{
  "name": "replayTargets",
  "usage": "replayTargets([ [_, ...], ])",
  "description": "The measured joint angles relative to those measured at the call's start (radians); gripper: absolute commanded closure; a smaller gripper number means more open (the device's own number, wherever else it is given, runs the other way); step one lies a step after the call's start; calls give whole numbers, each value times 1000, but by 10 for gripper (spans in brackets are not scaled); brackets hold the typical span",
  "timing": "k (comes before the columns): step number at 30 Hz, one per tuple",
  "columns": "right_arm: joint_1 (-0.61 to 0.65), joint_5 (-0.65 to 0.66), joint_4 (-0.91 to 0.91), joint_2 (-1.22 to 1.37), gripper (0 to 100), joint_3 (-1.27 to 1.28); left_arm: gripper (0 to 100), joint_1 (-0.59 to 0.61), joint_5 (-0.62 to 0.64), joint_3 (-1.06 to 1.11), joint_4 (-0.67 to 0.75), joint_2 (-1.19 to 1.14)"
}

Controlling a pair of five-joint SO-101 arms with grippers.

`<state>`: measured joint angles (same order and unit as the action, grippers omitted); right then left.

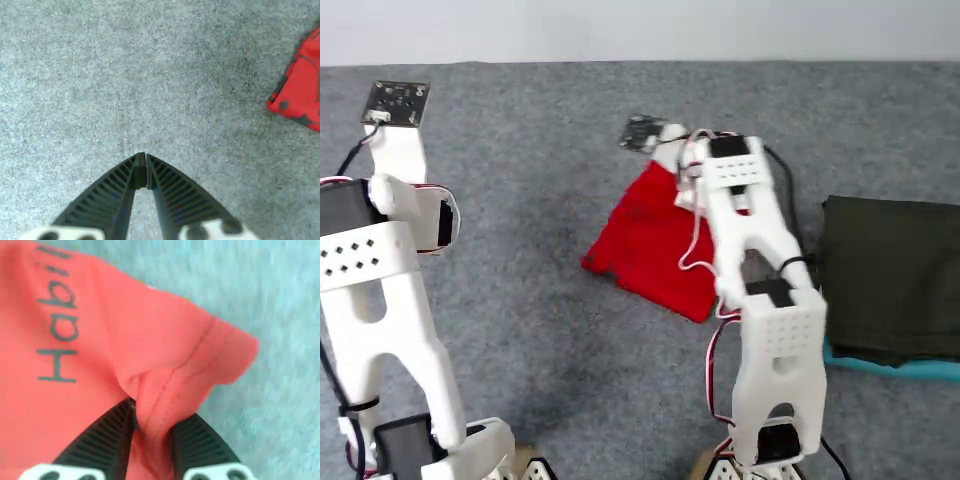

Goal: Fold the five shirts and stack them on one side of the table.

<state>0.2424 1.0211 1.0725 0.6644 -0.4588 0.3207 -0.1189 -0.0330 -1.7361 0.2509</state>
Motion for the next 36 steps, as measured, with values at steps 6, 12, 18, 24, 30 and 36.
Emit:
replayTargets([
  [6, 0, -95, -5, -2, 779, 2, 995, 0, 0, 0, 0, 0],
  [12, -9, -430, 18, -87, 790, 2, 995, 0, 0, 0, 0, 0],
  [18, 8, -842, 107, -183, 763, 2, 995, 0, 0, 0, 0, 0],
  [24, 48, -1246, 307, -245, 617, 2, 995, 0, 0, 0, 0, 0],
  [30, 81, -1465, 457, -250, 613, 2, 995, 0, 0, 0, 0, 0],
  [36, 87, -1567, 430, -170, 614, 2, 995, 0, 0, 0, 0, 0],
])
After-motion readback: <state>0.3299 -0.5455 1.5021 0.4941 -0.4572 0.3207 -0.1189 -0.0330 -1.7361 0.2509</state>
